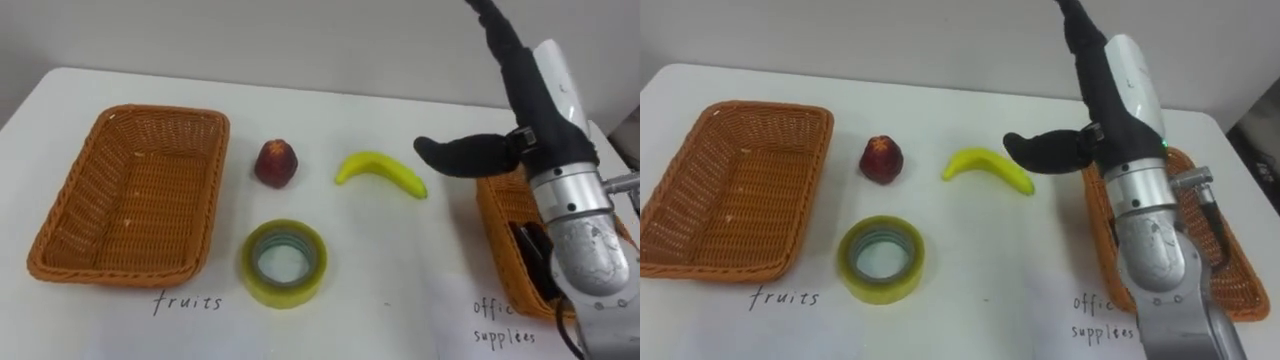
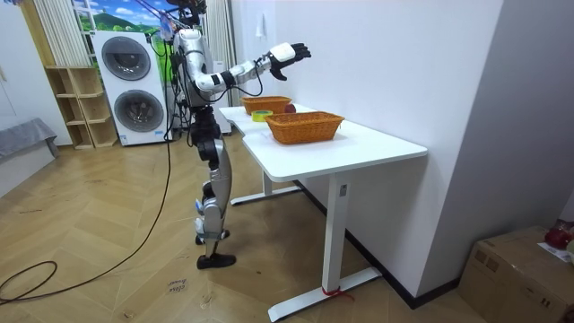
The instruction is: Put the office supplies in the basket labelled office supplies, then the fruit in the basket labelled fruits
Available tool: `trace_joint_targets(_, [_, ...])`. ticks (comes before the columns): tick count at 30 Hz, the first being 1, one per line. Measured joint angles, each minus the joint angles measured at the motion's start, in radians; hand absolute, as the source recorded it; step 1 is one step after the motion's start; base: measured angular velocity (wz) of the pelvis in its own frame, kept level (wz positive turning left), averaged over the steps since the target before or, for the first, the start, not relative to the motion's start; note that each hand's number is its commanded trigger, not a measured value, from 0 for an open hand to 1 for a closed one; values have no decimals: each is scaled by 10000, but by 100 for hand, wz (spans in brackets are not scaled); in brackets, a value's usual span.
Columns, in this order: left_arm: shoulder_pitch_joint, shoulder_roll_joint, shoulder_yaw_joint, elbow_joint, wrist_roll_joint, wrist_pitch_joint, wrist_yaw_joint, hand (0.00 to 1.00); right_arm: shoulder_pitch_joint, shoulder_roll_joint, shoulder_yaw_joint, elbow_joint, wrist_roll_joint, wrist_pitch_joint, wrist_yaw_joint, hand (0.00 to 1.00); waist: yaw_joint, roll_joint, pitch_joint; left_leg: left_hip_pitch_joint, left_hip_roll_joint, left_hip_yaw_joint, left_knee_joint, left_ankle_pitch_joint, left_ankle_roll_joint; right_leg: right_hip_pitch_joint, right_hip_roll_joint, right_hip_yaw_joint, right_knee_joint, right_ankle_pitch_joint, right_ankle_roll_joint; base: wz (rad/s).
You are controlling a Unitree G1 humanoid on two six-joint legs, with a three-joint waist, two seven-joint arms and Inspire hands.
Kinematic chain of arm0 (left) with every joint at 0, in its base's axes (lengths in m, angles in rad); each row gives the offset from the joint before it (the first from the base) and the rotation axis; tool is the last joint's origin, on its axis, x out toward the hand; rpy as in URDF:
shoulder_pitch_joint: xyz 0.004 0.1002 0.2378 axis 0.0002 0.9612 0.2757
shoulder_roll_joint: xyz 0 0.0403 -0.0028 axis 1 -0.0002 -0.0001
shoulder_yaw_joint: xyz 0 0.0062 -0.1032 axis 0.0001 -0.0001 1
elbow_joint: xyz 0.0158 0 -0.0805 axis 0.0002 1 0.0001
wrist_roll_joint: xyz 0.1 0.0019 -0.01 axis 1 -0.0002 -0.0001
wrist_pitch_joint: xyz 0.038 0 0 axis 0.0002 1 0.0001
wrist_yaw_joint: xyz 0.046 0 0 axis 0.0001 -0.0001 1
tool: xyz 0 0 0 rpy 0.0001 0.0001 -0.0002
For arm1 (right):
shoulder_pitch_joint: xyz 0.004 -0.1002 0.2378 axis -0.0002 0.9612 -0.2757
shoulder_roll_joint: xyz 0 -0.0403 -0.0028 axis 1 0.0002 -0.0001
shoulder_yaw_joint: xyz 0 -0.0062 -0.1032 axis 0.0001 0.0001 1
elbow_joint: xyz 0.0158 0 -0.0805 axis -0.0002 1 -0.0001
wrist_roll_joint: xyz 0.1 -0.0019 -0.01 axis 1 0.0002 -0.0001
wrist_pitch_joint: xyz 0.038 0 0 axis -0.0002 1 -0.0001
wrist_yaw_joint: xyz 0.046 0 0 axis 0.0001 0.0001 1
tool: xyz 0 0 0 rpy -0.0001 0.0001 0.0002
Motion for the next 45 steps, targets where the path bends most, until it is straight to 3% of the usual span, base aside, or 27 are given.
trace_joint_targets(3, [-46,3,-93,-1,-20,0,6,0,0,153,62,42,119,0,-5,0,109,43,-7,-40,5,-1,0,1,3,-34,-19,1,-9,0,0,0])
trace_joint_targets(7, [-61,8,-112,-1,-87,43,10,0,-30,204,434,61,234,2,11,0,128,193,-80,-193,-14,1,13,13,23,-166,-62,-32,-15,2,3,0])
trace_joint_targets(13, [-76,9,-115,2,-86,97,165,0,-30,209,745,241,249,17,134,0,130,432,-35,-296,-17,-18,5,20,25,-194,-77,-158,-116,5,8,0])
trace_joint_targets(24, [-161,-25,-279,-22,-73,104,208,0,-34,371,1295,687,289,72,444,0,206,415,-50,-466,-17,-42,11,67,8,-328,-112,-329,-159,16,0,1])
trace_joint_targets(26, [-160,-41,-285,-21,-76,106,207,0,-33,371,1403,761,287,238,570,0,263,401,-42,-464,-18,-41,12,67,9,-328,-116,-346,-163,16,1,0])
trace_joint_targets(45, [-125,-55,-275,-389,-75,109,209,0,-33,579,1567,983,287,242,1182,0,455,394,31,-316,-25,-234,-20,68,9,-120,-115,-540,-168,16,1,2])
